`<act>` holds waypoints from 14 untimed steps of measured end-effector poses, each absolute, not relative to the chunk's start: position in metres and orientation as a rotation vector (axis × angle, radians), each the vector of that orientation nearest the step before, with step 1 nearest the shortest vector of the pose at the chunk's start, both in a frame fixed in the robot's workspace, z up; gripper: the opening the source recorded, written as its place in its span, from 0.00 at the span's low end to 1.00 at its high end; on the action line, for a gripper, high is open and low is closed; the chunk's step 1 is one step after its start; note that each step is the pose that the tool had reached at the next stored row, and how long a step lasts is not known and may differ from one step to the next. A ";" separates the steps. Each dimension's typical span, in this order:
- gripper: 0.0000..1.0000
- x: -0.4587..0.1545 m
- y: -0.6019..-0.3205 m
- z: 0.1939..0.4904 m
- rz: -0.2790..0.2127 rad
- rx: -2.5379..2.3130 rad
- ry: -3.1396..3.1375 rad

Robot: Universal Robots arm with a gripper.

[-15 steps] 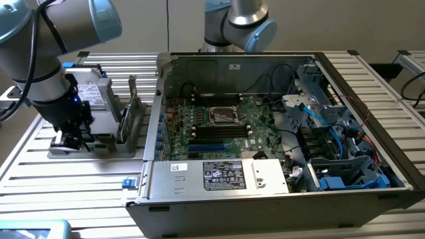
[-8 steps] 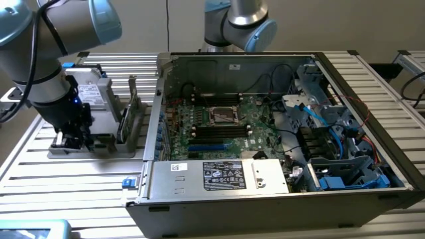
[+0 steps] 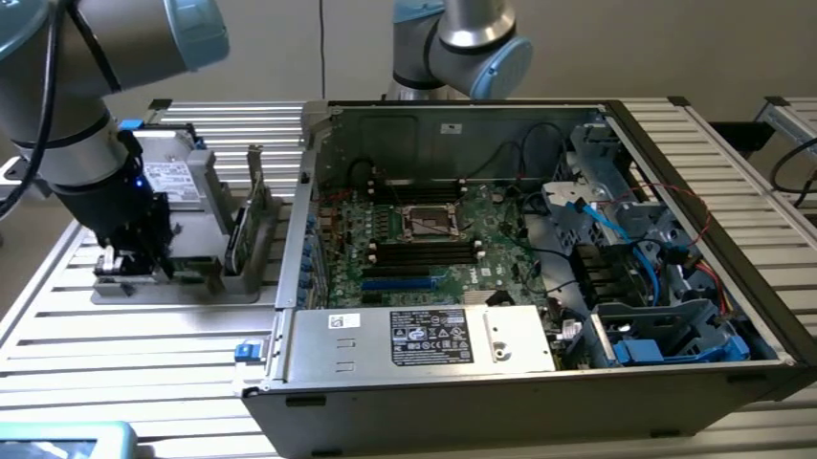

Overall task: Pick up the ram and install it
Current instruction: 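Pick up the ram and move it above insertion slot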

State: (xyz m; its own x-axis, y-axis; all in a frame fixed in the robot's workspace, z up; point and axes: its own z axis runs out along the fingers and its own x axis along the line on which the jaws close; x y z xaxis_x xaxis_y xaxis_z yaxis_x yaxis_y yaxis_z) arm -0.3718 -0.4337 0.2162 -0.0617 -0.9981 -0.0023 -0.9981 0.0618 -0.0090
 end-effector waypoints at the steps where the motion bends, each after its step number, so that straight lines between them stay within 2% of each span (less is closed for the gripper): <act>1: 0.13 -0.372 -0.434 0.220 -0.008 -2.146 2.283; 14: 0.13 -0.373 -0.434 0.279 -0.012 -2.154 2.278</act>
State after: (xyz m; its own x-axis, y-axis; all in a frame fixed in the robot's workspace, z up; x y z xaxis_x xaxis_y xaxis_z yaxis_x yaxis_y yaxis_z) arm -0.3735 -0.4336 0.2786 -0.0561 -0.9984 0.0007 -0.9984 0.0561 -0.0102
